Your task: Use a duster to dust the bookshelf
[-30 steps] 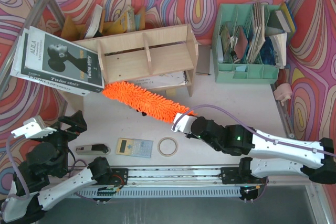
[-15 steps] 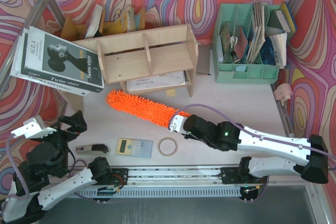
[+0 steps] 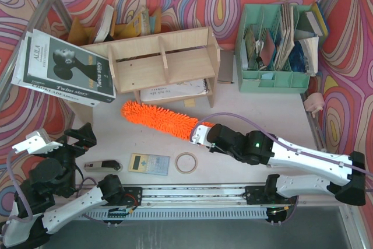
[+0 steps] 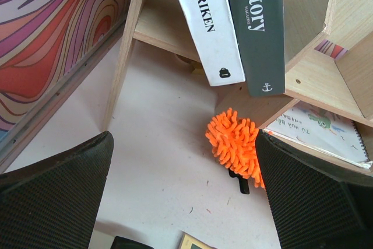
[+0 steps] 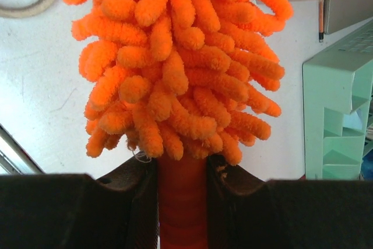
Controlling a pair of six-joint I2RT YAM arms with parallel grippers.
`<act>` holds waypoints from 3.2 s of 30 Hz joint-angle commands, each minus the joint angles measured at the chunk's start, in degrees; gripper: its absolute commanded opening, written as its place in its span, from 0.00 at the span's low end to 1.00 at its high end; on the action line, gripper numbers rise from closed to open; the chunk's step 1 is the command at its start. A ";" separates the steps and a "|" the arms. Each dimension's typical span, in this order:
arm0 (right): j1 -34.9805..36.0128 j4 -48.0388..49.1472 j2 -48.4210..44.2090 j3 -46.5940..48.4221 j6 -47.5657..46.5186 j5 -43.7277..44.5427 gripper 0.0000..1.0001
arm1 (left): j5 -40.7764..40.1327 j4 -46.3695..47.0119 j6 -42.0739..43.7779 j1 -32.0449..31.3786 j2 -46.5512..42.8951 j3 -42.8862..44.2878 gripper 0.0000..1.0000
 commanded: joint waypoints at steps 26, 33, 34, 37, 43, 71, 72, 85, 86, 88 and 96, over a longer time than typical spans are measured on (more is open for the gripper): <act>-1.12 -24.02 -14.34 11.29 5.60 1.17 0.00 | -0.44 1.25 1.05 -0.18 0.43 -0.44 0.99; -1.20 -14.93 -13.72 8.37 4.05 -3.73 0.00 | -0.33 1.03 0.96 -0.18 -0.49 -0.35 0.99; -1.20 -14.46 -13.67 8.00 3.95 -3.83 0.00 | -0.35 0.99 0.96 -0.18 -0.56 -0.32 0.98; -1.13 -14.45 -14.28 8.09 4.00 -4.41 0.00 | -0.24 1.02 0.97 -0.19 -0.67 -0.29 0.98; -1.13 -13.48 -15.75 8.77 5.65 -0.59 0.00 | -0.06 1.25 1.14 -0.18 -0.50 -0.31 0.99; -1.37 5.43 -5.69 2.14 12.16 -1.74 0.00 | -0.06 1.73 1.44 -0.18 -0.56 -0.53 0.99; -1.37 6.45 -5.23 1.85 12.60 -2.31 0.00 | -0.06 1.81 1.41 -0.18 -0.58 -0.53 0.98; -1.40 14.44 -5.06 -0.84 24.97 -0.86 0.00 | 0.09 1.48 1.15 -0.18 -0.67 -0.44 0.99; -1.38 14.19 -5.43 -1.08 25.64 -0.49 0.00 | 0.11 1.48 1.14 -0.18 -0.63 -0.39 0.99; -1.38 12.84 -6.47 -1.38 26.70 0.93 0.00 | 0.11 1.45 1.15 -0.18 -0.65 -0.38 0.98; -1.38 4.82 -11.83 -1.91 29.70 7.47 0.00 | 0.19 1.60 1.14 -0.20 -0.52 -0.47 0.98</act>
